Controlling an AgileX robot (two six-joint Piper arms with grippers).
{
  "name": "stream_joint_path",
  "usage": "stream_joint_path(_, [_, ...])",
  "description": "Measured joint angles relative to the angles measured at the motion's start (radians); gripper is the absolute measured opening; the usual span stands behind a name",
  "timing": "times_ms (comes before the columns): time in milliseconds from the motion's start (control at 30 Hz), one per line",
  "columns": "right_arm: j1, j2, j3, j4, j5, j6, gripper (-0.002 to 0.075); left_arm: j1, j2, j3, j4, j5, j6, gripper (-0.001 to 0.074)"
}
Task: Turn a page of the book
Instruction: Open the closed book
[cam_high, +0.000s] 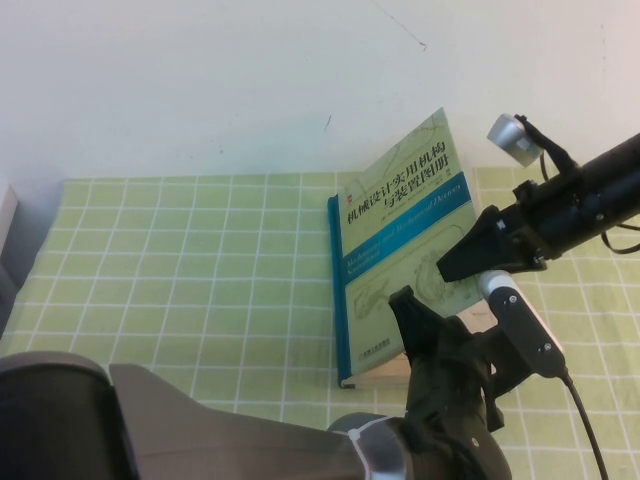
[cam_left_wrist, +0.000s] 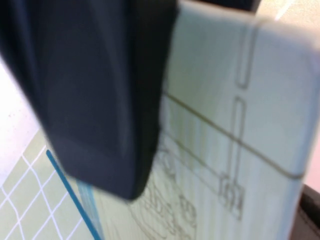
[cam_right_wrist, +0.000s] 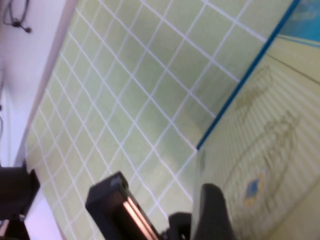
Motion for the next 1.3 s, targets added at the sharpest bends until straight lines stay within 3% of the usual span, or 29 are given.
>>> stream_joint_path(367, [-0.040,-0.066,-0.010,-0.115,0.015,0.056,0.0417,0.000,0.000,0.000,0.004,0.011,-0.011,-0.0004])
stream_joint_path(533, [-0.057,-0.086,-0.010,-0.132,0.023,0.060,0.0282,0.000,0.000,0.000,0.004,0.017,-0.024,-0.0004])
stream_joint_path(700, [-0.066,-0.100,-0.010,-0.213,0.023,0.058,0.0064,0.001,0.000,0.000,0.011,0.038,-0.046,-0.0004])
stream_joint_path(767, [-0.066,-0.100,-0.010,-0.259,0.023,0.060,0.0030,0.002,0.000,0.000,0.011,0.039,-0.053,-0.0004])
stream_joint_path(1000, [-0.066,-0.072,-0.010,-0.307,-0.037,0.008,0.0002,0.002,0.000,0.000,0.012,0.040,-0.059,-0.0004])
stream_joint_path(1300, [-0.046,0.089,-0.010,-0.193,-0.070,-0.151,-0.0001,0.002,0.000,0.000,0.016,0.040,-0.063,-0.0004])
